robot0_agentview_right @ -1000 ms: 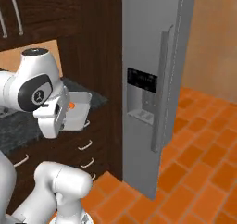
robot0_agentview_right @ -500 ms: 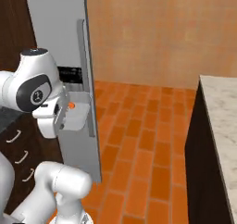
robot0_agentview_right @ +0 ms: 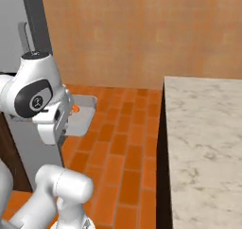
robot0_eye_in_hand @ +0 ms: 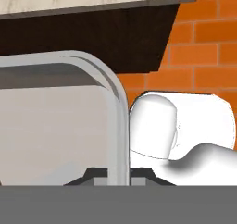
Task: Take the meat container that has the shrimp and place it on the second highest rack of the freezer. Then take the vegetable container that has the lemon wedge and potato and place it on the highest rack of the freezer.
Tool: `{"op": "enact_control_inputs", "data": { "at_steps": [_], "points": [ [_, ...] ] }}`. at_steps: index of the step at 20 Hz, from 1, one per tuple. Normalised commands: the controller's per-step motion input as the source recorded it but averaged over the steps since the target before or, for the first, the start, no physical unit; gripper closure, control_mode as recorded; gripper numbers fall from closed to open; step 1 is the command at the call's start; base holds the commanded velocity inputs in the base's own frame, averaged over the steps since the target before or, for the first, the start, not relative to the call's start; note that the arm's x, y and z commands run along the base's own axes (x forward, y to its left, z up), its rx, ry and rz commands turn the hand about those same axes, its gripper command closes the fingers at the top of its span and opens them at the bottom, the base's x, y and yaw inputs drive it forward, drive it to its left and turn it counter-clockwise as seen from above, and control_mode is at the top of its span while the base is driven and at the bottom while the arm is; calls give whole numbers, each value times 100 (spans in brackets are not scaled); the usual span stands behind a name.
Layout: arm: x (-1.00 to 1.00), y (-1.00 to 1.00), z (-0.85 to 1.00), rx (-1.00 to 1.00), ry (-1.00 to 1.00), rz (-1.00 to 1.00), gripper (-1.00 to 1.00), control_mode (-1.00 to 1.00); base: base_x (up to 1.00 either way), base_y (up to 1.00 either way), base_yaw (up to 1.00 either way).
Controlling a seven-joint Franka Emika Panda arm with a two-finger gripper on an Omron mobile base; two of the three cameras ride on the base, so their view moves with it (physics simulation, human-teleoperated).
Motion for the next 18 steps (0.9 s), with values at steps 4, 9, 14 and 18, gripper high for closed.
{"op": "enact_control_inputs", "data": {
  "at_steps": [4, 9, 14, 18],
  "points": [
    [0, 0, 0, 0, 0, 0, 100, 100, 100, -17, 0],
    [0, 0, 0, 0, 0, 0, 100, 100, 100, -14, 3],
    [0, 0, 0, 0, 0, 0, 100, 100, 100, -34, 7],
    [0, 0, 0, 0, 0, 0, 100, 100, 100, -39, 8]
  ]
}}
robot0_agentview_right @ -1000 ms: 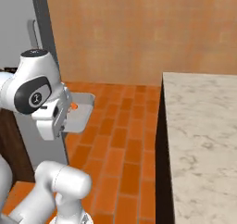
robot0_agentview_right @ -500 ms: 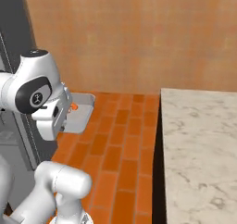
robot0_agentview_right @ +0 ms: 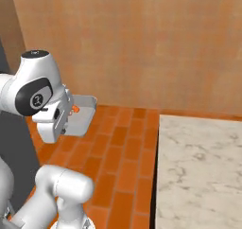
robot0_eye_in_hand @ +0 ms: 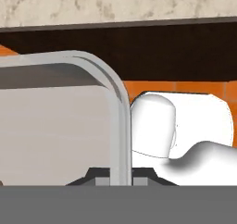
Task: Take the meat container that has the shrimp and place it on the second highest rack of the freezer. Then take the vegetable container that has the lemon wedge and potato and place it on the highest rack of the freezer.
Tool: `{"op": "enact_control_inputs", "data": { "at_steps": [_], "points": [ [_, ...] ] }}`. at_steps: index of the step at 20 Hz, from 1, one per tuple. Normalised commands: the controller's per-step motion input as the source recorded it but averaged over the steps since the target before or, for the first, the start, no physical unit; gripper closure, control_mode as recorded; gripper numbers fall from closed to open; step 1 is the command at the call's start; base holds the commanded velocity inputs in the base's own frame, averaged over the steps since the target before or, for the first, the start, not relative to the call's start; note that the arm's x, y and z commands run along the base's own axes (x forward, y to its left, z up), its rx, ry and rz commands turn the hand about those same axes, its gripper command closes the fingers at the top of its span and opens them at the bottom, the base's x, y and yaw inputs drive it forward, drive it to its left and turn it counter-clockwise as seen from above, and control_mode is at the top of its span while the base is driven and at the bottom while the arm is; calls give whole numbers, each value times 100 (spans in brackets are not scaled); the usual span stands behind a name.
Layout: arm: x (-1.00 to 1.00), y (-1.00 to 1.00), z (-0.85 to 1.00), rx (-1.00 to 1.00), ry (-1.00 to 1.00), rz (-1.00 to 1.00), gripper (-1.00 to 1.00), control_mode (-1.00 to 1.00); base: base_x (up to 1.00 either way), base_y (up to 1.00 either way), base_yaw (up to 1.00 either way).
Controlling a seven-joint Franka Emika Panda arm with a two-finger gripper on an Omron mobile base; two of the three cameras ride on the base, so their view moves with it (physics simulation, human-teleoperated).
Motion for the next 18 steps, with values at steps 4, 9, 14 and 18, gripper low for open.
{"op": "enact_control_inputs", "data": {
  "at_steps": [4, 9, 14, 18],
  "points": [
    [0, 0, 0, 0, 0, 0, 100, 100, 100, -25, 11],
    [0, 0, 0, 0, 0, 0, 100, 100, 90, -16, 38],
    [0, 0, 0, 0, 0, 0, 100, 100, 37, -7, 88],
    [0, 0, 0, 0, 0, 0, 100, 100, 28, -7, 93]
  ]
}}
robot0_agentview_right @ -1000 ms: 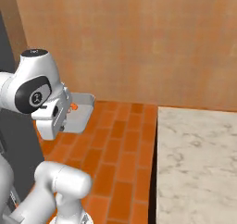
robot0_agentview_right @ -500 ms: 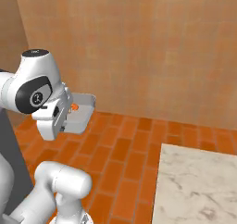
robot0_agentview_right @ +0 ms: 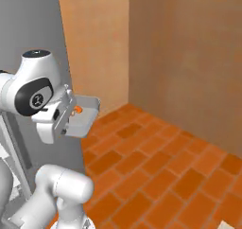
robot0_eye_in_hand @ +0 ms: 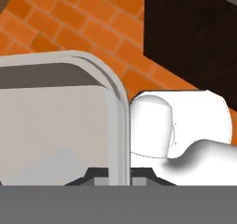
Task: Take the meat container that has the shrimp and place it on the second highest rack of the freezer. Then take the vegetable container that has the lemon wedge and potato and place it on the highest rack of the freezer.
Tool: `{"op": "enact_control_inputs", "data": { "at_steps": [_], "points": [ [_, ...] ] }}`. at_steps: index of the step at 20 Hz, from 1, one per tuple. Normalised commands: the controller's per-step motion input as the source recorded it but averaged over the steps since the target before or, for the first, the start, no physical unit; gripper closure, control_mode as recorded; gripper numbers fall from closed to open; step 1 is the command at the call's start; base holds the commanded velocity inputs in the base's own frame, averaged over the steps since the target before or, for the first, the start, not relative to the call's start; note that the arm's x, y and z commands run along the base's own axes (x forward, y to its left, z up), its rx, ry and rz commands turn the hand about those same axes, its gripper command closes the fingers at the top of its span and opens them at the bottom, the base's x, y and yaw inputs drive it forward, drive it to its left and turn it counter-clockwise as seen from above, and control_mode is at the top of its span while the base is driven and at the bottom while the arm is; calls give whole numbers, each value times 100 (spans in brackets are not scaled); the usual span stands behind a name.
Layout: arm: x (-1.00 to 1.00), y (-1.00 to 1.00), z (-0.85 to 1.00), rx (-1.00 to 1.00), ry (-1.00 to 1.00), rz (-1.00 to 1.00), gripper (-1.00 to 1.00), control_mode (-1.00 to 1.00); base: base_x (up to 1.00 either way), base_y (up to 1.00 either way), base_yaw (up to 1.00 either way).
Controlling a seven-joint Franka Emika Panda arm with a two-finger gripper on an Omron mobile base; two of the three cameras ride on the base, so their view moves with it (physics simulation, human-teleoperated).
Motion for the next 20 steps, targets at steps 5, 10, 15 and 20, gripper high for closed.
{"op": "enact_control_inputs", "data": {
  "at_steps": [5, 10, 15, 20],
  "points": [
    [0, 0, 0, 0, 0, 0, 100, 100, 23, -8, 92],
    [0, 0, 0, 0, 0, 0, 100, 100, 19, -12, 90],
    [0, 0, 0, 0, 0, 0, 100, 100, 10, -26, 83],
    [0, 0, 0, 0, 0, 0, 100, 100, 7, -57, 71]
  ]
}}
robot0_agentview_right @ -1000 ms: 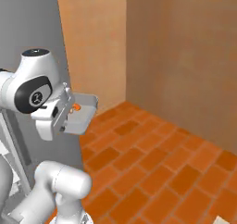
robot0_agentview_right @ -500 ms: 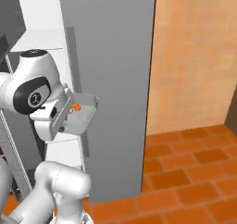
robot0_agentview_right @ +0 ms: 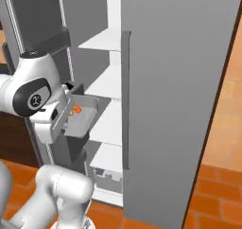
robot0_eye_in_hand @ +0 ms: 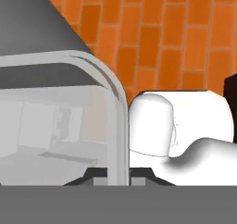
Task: Take the meat container that has the shrimp and place it on the second highest rack of the freezer. Then take the vegetable container that has the lemon wedge and potato and place it on the highest rack of the freezer.
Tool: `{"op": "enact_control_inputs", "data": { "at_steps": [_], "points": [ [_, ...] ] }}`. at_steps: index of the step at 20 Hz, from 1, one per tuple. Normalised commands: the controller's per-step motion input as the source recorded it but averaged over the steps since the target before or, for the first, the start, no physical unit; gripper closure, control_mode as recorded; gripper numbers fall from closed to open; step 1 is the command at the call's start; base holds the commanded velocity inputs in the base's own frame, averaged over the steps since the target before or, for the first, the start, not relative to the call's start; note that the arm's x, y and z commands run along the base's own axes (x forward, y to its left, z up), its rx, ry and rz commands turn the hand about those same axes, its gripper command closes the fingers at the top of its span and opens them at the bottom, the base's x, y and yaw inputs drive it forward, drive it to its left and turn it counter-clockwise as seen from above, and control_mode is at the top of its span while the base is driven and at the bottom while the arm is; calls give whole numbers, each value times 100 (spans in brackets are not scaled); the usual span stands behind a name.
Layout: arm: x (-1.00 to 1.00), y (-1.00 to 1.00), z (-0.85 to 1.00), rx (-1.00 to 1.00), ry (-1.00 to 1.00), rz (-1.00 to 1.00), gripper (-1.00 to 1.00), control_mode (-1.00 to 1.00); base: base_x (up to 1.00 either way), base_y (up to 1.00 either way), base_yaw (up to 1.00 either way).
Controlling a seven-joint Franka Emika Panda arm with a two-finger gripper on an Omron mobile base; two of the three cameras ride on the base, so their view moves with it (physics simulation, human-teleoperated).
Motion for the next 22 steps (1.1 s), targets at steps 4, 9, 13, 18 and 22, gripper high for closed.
{"op": "enact_control_inputs", "data": {
  "at_steps": [4, 9, 13, 18, 22],
  "points": [
    [0, 0, 0, 0, 0, 0, 100, 100, 18, -68, 37],
    [0, 0, 0, 0, 0, 0, 100, 100, 42, -14, 10],
    [0, 0, 0, 0, 0, 0, 100, 100, 33, 21, 2],
    [0, 0, 0, 0, 0, 0, 100, 100, 24, 21, 1],
    [0, 0, 0, 0, 0, 0, 100, 100, 47, 9, 0]
  ]
}}
